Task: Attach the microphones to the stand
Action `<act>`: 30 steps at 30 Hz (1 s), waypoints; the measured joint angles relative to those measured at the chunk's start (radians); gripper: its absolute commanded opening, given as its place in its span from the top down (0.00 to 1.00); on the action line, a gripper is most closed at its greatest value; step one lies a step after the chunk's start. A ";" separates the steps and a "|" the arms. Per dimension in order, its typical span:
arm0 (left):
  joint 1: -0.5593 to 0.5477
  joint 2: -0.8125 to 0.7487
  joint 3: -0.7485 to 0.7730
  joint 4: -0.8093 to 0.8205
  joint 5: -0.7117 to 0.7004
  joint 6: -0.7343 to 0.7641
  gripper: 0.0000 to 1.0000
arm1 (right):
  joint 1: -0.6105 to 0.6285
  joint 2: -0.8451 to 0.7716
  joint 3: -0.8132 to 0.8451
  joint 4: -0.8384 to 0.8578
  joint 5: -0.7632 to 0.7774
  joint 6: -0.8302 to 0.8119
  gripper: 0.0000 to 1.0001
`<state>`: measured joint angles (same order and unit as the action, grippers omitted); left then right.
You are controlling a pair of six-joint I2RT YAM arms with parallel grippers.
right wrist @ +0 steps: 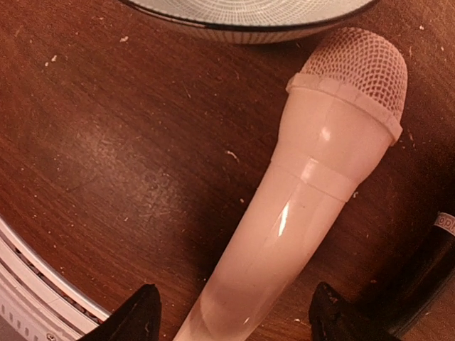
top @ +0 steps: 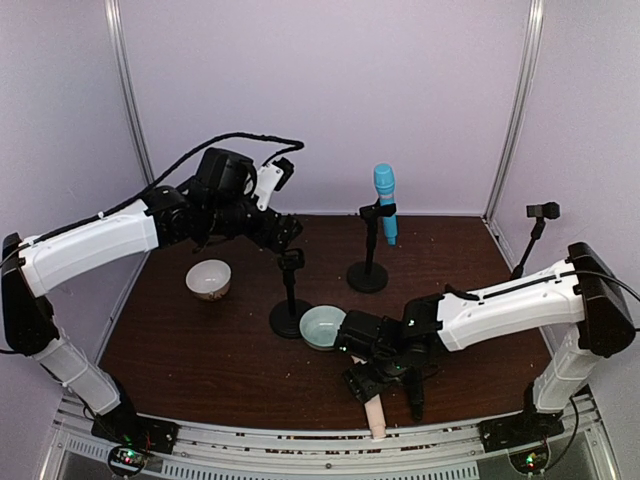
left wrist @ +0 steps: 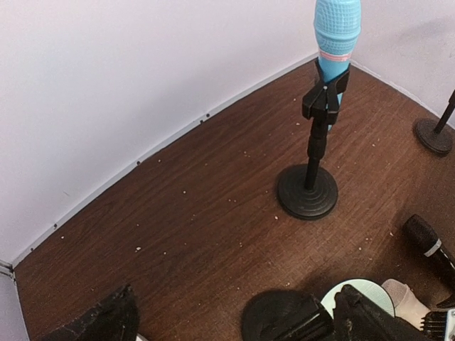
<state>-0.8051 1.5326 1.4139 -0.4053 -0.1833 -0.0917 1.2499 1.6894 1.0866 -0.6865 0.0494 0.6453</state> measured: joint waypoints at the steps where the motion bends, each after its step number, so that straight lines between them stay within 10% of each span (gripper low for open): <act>1: 0.000 0.001 0.002 -0.005 -0.003 0.000 0.02 | 0.000 0.014 0.009 -0.008 0.000 0.001 0.32; 15: -0.007 0.007 0.019 -0.023 -0.022 0.016 0.02 | -0.007 -0.079 -0.005 -0.090 0.001 0.014 0.13; 30: -0.031 0.006 0.021 -0.023 0.005 0.017 0.02 | -0.182 -0.273 -0.300 -0.080 0.054 0.069 0.30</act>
<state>-0.8356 1.5391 1.4345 -0.4286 -0.1783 -0.0750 1.0679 1.4166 0.7864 -0.7670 0.1032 0.7139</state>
